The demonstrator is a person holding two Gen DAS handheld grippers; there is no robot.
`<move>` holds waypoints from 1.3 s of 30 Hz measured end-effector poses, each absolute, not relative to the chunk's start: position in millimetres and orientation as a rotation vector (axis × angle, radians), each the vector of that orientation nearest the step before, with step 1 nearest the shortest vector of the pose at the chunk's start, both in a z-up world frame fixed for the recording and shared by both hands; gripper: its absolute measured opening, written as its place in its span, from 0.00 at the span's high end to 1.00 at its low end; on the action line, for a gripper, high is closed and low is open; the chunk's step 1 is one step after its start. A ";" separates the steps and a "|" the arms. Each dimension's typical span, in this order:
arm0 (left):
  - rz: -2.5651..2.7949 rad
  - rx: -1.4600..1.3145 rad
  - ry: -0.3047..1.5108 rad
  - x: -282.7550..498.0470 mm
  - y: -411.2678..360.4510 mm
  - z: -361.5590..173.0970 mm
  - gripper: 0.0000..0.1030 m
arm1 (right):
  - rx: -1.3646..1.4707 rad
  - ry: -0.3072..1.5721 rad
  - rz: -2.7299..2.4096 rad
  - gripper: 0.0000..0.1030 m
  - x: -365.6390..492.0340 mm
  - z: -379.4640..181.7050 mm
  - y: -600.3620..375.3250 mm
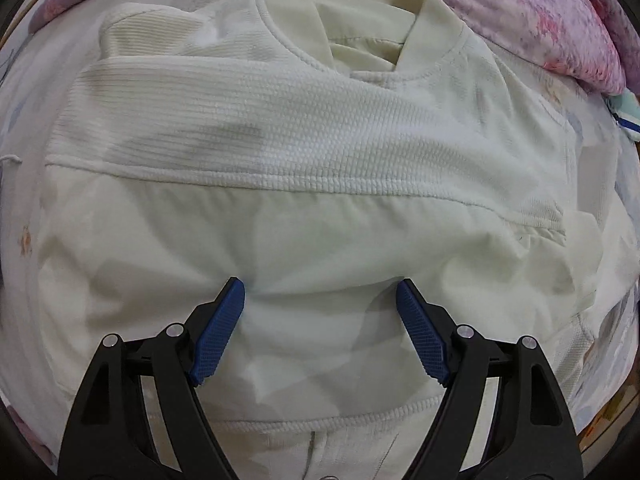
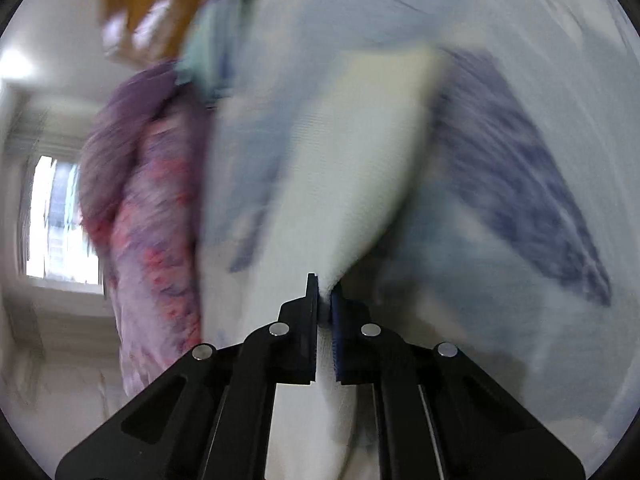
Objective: Fold large clothes
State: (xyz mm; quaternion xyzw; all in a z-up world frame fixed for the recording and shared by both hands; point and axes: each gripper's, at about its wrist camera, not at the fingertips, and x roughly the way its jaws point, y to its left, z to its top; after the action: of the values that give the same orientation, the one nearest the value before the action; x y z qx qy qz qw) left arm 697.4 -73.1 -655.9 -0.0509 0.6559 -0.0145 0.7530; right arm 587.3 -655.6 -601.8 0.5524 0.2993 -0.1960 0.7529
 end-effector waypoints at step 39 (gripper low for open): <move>-0.064 -0.128 1.310 733.1 -113.0 -608.8 0.25 | 0.474 1.132 -0.003 0.60 649.3 -585.7 -368.0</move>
State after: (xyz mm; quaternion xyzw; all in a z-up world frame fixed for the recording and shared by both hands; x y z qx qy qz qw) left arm 733.1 -113.0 -608.8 -0.0597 0.6086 -0.0299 0.7907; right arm 649.3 -368.0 -585.7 0.2222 0.5312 -0.0016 0.8176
